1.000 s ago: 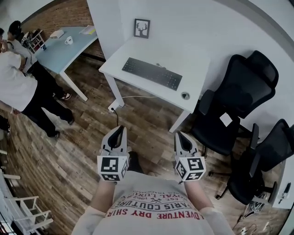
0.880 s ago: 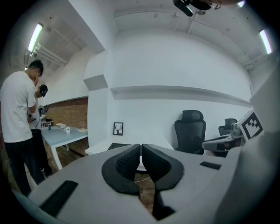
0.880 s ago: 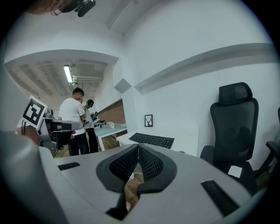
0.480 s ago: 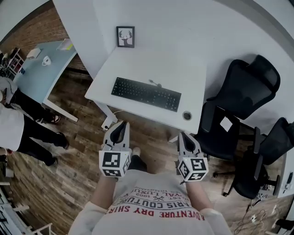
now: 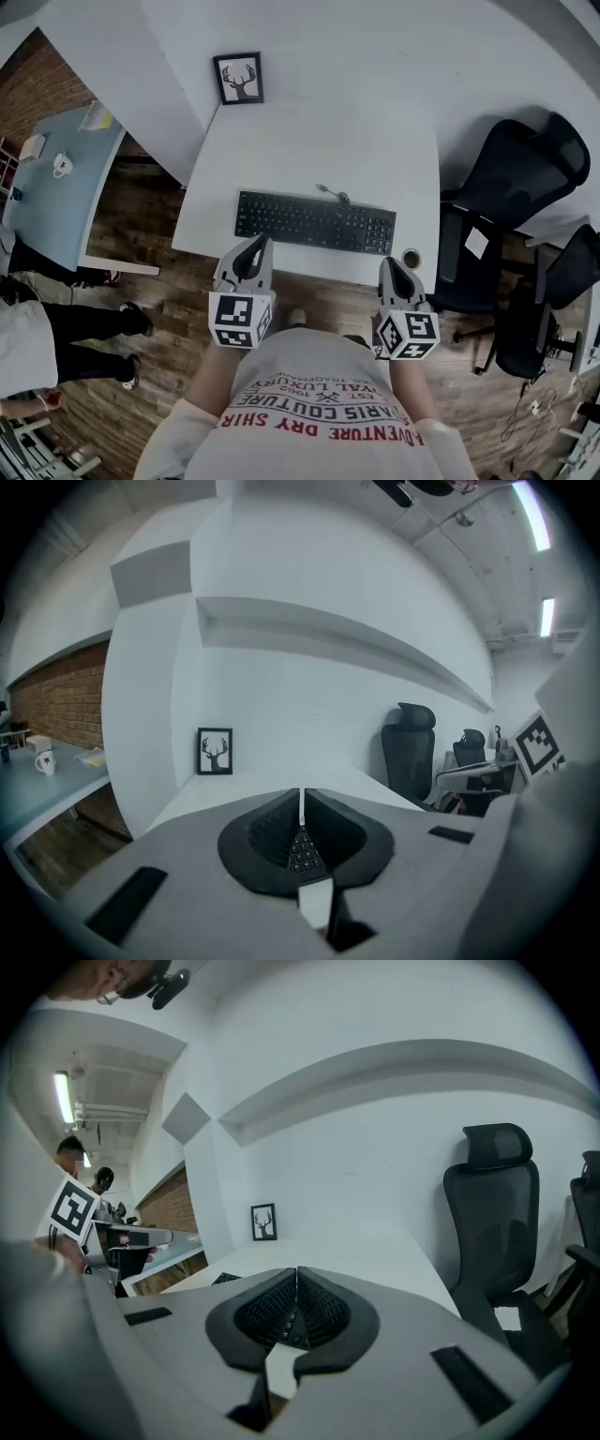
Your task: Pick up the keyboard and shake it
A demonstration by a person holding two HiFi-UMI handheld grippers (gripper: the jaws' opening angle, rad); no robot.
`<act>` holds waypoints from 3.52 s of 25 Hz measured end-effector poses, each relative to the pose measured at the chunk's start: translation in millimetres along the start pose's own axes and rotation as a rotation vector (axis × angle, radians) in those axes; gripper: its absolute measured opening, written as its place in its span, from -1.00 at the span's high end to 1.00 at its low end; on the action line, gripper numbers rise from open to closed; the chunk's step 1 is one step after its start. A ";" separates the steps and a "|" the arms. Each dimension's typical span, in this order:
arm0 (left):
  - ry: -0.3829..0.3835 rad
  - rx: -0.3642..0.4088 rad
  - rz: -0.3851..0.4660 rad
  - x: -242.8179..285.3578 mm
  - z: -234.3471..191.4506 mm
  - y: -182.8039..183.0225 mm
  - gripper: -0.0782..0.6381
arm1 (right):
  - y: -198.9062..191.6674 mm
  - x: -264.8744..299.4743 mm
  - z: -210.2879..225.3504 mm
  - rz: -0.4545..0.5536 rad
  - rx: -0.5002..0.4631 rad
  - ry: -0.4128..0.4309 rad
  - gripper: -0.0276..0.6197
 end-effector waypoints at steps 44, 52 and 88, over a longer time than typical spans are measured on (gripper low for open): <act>-0.209 -0.453 -0.648 133.2 -150.4 -180.7 -0.16 | -144.1 139.8 140.9 -0.598 0.394 0.218 0.03; -0.265 -0.416 -0.672 135.3 -149.4 -179.9 -0.14 | -144.4 143.4 134.5 -0.620 0.404 0.250 0.04; -0.313 -0.269 -0.033 213.4 -164.0 48.6 0.03 | 88.8 188.7 128.0 -0.080 0.000 0.227 0.20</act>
Point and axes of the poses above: the fingertips, and each gripper's own axes: x forward along the fingers, z to its right, y out of its top, the point moved 5 cm from there along -x, backward along the fingers, and after that the axes turned 12 degrees about z, right-handed, at the moved point
